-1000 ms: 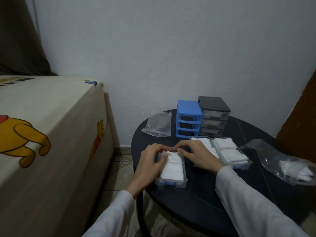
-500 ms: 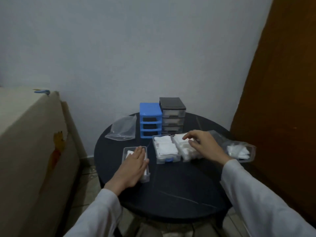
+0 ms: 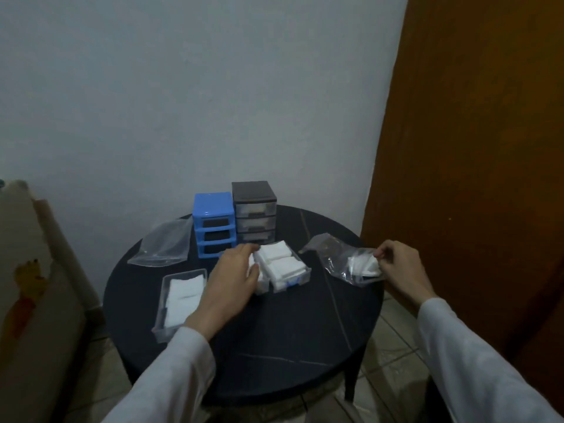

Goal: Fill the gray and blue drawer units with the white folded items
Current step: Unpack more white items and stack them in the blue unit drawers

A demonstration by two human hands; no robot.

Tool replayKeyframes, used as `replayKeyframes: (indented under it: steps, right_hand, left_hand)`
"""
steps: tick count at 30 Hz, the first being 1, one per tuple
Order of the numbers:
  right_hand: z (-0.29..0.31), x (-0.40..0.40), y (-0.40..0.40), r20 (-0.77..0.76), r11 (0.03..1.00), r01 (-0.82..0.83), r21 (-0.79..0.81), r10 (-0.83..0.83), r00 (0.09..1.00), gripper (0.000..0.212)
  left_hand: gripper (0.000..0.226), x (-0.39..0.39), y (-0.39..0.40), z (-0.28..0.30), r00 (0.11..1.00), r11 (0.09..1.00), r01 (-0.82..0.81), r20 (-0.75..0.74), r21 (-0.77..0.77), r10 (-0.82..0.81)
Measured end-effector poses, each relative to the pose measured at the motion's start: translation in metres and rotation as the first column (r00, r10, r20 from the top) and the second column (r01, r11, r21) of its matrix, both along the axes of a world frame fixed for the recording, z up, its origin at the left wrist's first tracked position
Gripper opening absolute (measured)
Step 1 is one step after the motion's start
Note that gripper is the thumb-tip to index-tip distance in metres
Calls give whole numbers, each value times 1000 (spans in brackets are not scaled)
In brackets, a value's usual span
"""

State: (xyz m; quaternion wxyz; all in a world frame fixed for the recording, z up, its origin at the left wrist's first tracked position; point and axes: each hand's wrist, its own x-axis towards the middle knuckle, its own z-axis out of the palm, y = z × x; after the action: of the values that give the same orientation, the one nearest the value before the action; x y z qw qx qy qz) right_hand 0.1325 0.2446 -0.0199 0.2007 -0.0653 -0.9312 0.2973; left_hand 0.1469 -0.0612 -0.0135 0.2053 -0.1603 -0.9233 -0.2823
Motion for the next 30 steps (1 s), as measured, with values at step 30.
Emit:
replayKeyframes:
  steps: [30]
  right_hand:
    - [-40, -30, 12, 57, 805, -94, 585, 76, 996, 29]
  left_hand:
    - [36, -69, 179, -52, 880, 904, 353, 242, 243, -408]
